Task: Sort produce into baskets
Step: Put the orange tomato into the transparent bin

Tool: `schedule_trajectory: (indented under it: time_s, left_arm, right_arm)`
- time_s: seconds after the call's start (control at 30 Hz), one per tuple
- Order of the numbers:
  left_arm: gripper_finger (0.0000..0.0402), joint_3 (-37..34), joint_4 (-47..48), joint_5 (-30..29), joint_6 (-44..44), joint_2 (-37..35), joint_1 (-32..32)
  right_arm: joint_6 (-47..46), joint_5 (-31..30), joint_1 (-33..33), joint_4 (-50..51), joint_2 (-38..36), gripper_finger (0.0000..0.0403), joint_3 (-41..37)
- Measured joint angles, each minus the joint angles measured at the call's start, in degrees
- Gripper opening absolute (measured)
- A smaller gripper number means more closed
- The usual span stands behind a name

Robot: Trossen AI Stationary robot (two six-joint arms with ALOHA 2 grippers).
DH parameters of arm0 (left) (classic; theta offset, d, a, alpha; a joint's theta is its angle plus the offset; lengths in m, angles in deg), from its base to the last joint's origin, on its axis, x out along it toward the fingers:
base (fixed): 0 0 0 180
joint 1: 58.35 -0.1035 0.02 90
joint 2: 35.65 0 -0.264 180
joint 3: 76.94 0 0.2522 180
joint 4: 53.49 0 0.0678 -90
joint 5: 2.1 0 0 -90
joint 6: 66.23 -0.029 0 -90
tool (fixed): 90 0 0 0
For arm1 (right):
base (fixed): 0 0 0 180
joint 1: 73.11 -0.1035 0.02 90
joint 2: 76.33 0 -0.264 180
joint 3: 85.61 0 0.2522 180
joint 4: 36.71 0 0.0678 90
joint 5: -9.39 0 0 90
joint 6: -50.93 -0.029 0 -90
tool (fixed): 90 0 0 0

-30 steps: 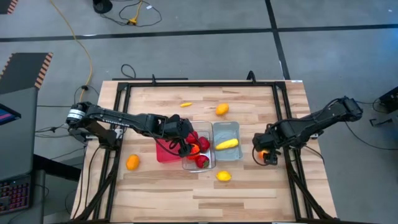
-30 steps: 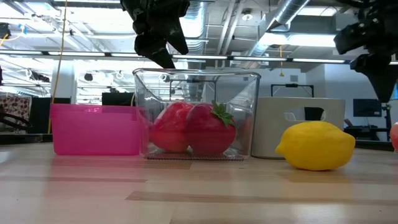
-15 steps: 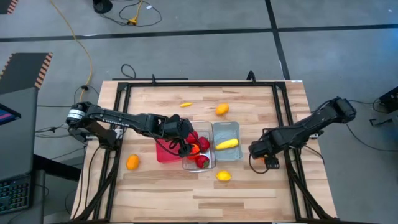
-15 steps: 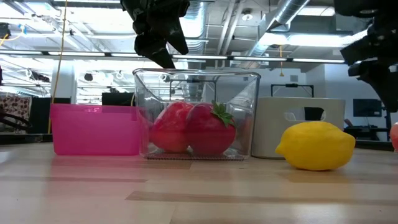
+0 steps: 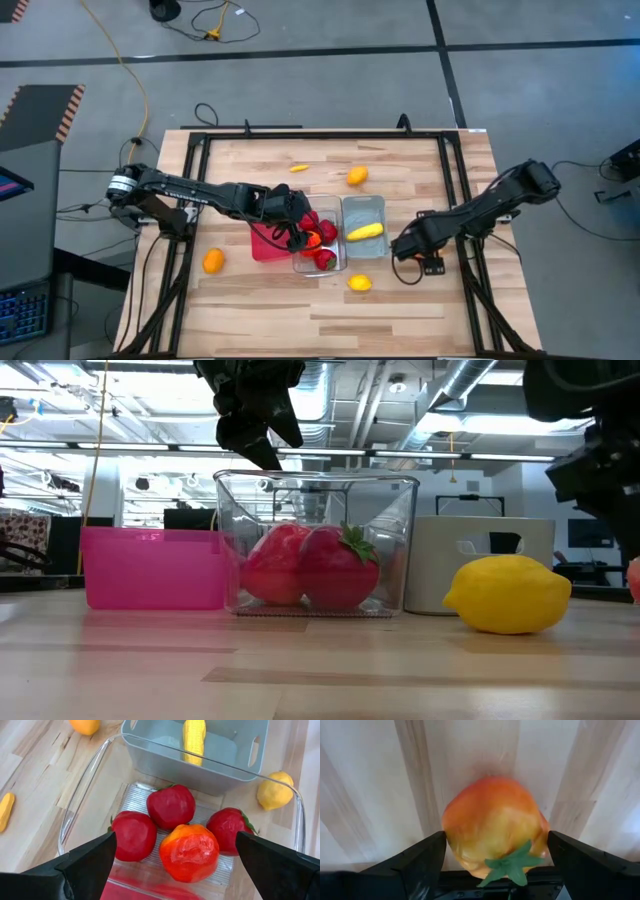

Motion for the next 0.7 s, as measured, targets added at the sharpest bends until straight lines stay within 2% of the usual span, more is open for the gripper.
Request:
schedule_trajectory:
  time_s: [0.33, 0.7]
  left_arm:
    - [0.0394, 0.00, 0.00, 0.00, 0.01, 0.00, -0.01]
    - [0.0394, 0.00, 0.00, 0.01, 0.00, 0.00, -0.01]
  right_arm:
    - [0.82, 0.29, 0.13, -1.47, 3.91, 0.0363, 0.24]
    - [0.78, 1.33, 2.11, -2.27, 3.68, 0.0300, 0.09]
